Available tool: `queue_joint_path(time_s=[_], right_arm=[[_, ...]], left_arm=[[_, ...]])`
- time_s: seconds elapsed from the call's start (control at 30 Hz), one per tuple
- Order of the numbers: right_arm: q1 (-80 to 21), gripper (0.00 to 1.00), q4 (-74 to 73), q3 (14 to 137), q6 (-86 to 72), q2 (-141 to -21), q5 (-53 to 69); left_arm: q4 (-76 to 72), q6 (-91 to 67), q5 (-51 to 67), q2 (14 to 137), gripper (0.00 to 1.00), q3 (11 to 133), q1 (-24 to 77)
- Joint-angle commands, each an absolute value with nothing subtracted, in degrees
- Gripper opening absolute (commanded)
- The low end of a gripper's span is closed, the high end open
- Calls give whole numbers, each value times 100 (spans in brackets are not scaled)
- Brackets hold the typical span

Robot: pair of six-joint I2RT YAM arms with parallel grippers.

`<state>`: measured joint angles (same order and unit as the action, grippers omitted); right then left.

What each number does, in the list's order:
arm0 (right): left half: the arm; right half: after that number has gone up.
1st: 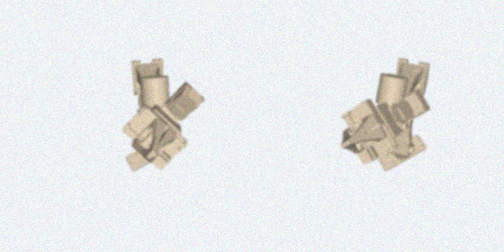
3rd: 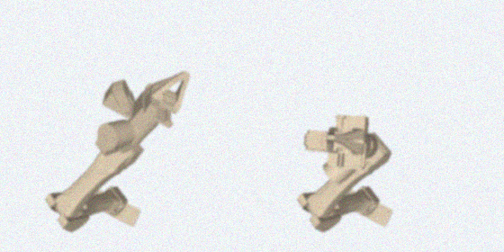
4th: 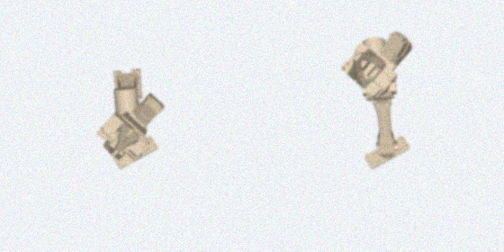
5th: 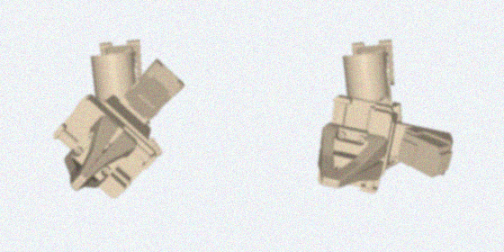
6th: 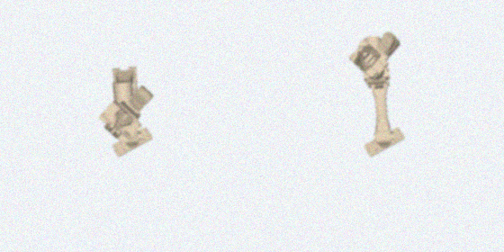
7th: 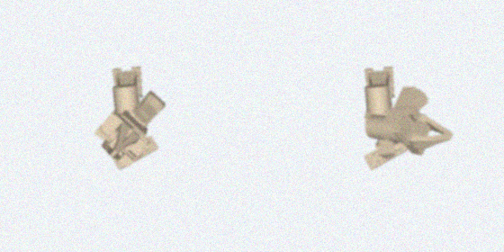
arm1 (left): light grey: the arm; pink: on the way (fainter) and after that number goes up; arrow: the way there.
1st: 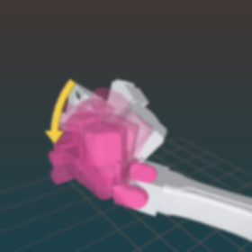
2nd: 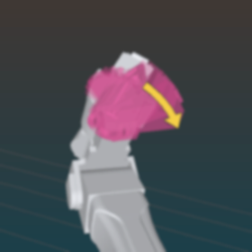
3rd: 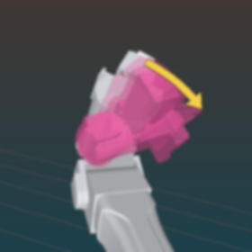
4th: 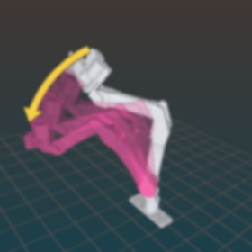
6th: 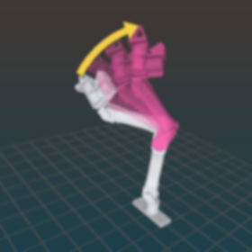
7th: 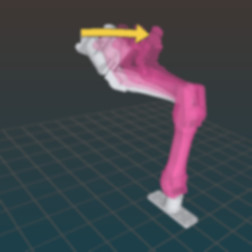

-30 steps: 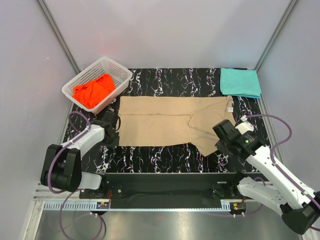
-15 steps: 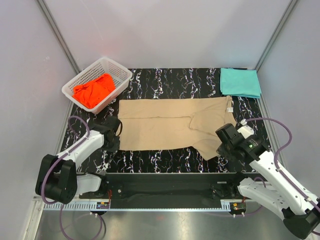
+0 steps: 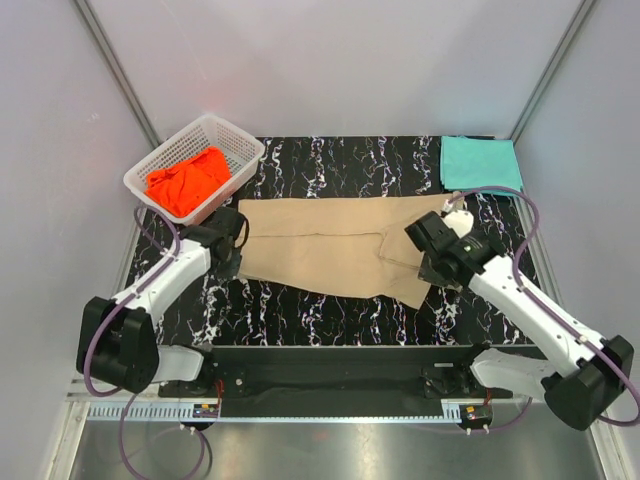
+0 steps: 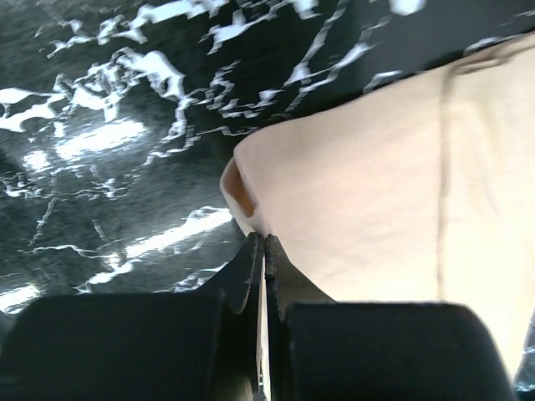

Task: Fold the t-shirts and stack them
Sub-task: Fold the tshirt

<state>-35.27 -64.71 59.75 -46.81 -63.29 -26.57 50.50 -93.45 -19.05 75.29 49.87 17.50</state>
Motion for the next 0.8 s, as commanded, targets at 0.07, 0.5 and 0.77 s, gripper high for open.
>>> queue_joint_path(time_s=[0.07,0.5,0.77], right_arm=[[-3463,0,-6065,6740,-3525,-7013,-2892],[-2215,0,-5370,7883,-2198,-8375,-2356],[-2136,0,-5072,8463,-1838,-9236,-2277]], left_arm=[[5361,-9404,-2513,7979,0,5615,1758],[5819,-9378,-2821,9298,0,6846,1661],[6170,-9580,-3155,9755,0,7224,1600]])
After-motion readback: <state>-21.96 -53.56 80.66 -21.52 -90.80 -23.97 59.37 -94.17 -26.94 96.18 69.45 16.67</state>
